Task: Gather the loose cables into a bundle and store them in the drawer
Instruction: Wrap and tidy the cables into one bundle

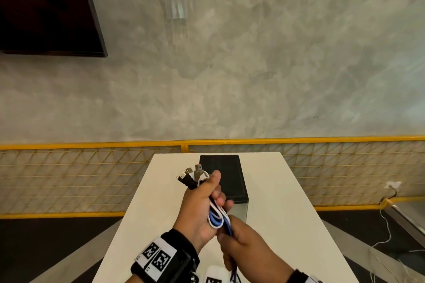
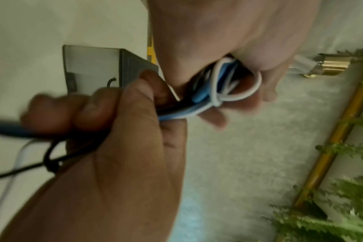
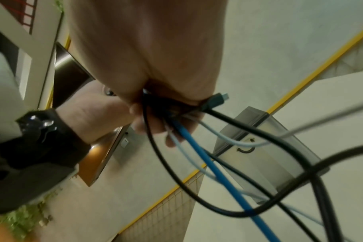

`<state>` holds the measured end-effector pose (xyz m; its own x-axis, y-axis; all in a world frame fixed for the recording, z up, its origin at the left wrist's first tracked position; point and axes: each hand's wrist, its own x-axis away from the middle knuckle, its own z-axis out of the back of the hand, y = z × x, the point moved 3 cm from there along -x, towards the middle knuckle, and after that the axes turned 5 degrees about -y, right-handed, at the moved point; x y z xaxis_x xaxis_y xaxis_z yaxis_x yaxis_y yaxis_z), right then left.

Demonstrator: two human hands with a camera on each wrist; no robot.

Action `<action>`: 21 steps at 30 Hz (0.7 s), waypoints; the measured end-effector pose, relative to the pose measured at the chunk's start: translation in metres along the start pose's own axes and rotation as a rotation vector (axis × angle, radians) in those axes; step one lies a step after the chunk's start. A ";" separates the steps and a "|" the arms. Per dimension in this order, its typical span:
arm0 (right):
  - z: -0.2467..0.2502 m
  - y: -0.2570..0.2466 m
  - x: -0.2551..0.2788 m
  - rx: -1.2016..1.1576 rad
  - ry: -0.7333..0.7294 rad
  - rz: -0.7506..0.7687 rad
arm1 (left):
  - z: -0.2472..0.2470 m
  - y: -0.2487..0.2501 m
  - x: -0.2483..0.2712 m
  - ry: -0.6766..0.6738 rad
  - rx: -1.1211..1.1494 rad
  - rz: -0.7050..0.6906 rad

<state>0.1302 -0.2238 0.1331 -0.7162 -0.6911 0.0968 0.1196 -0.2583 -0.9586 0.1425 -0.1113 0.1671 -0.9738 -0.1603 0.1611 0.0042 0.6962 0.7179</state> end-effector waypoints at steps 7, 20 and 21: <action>-0.003 0.006 -0.002 0.240 0.073 0.124 | 0.004 -0.004 0.003 -0.003 -0.272 0.026; 0.001 0.025 0.016 0.056 -0.218 -0.154 | 0.008 0.015 -0.005 -0.022 -0.150 -0.004; 0.003 0.027 0.017 0.056 -0.220 -0.176 | 0.009 0.018 -0.006 -0.048 -0.159 0.013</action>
<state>0.1230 -0.2444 0.1091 -0.5634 -0.7607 0.3223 0.0489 -0.4201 -0.9061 0.1466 -0.0920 0.1731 -0.9832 -0.1158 0.1410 0.0488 0.5777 0.8148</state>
